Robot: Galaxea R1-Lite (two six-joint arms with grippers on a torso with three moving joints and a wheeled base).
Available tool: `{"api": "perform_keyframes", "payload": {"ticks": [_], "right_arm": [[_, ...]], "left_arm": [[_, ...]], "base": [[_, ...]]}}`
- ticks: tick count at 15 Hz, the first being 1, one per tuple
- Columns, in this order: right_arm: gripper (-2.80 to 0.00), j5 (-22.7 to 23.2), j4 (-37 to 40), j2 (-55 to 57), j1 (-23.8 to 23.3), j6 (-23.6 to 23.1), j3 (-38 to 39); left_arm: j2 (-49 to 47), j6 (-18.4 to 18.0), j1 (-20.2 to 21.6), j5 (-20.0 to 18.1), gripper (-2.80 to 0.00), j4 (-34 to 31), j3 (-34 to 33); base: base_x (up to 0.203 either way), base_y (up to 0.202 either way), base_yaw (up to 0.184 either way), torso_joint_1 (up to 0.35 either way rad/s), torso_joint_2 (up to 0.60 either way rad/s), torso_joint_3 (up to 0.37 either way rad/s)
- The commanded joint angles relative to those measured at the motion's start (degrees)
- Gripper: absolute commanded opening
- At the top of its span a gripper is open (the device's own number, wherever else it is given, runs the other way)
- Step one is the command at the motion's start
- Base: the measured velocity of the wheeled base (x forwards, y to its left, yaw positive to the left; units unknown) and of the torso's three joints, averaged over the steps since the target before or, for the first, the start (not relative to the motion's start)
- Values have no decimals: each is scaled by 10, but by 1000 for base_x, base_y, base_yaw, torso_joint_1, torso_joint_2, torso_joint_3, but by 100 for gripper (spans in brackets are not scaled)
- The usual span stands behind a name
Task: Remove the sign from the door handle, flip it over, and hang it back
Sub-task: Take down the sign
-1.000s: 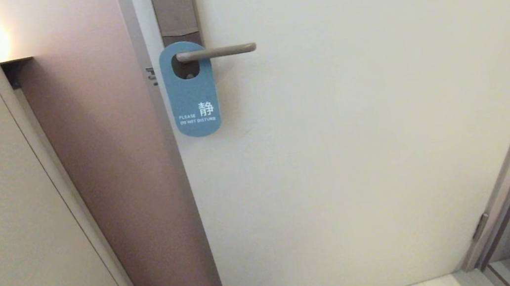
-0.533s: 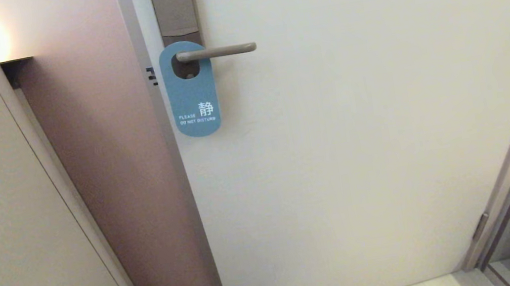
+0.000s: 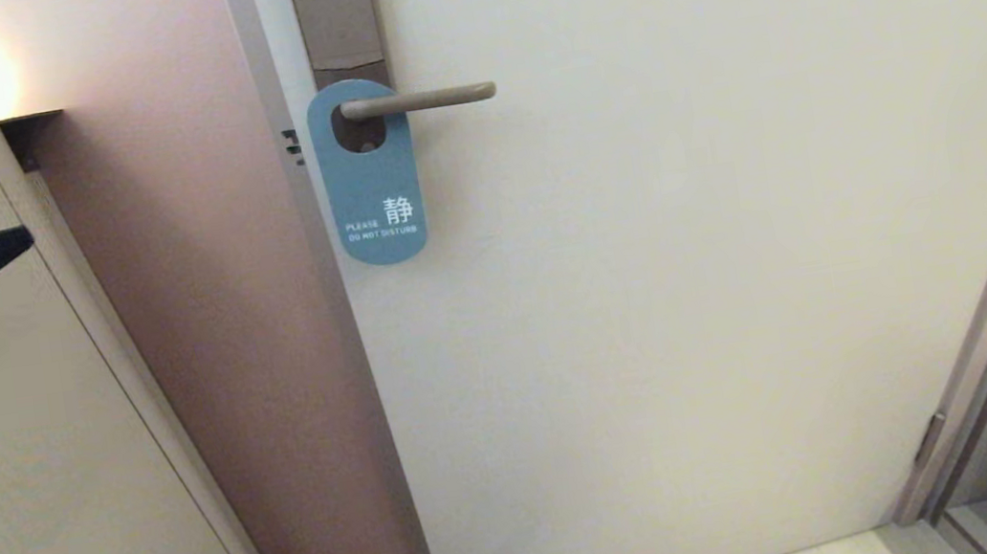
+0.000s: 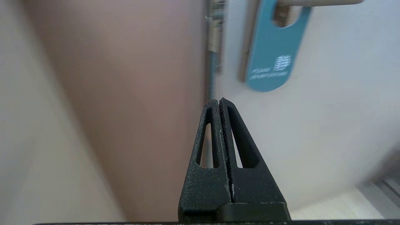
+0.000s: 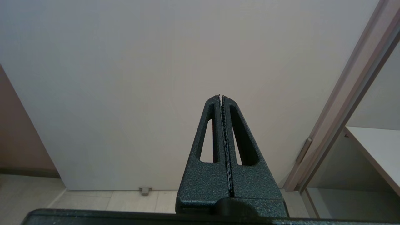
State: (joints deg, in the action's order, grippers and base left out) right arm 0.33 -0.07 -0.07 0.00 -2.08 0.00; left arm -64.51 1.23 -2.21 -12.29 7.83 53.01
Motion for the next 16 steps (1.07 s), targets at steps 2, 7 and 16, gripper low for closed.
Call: {"api": "perform_keyframes", "payload": {"ticks": [2, 7, 16], "right_arm": [[-280, 0, 0, 1, 0, 0, 0], [-280, 0, 0, 1, 0, 0, 0], [-280, 0, 0, 1, 0, 0, 0]], "left_arm": [[-99, 0, -1, -32, -280, 9, 40], [-166, 1, 0, -117, -280, 46, 45], [-290, 2, 2, -259, -280, 142, 52]], "base": [[0, 0, 0, 0, 0, 0], [0, 0, 0, 0, 0, 0], [0, 0, 0, 0, 0, 0]]}}
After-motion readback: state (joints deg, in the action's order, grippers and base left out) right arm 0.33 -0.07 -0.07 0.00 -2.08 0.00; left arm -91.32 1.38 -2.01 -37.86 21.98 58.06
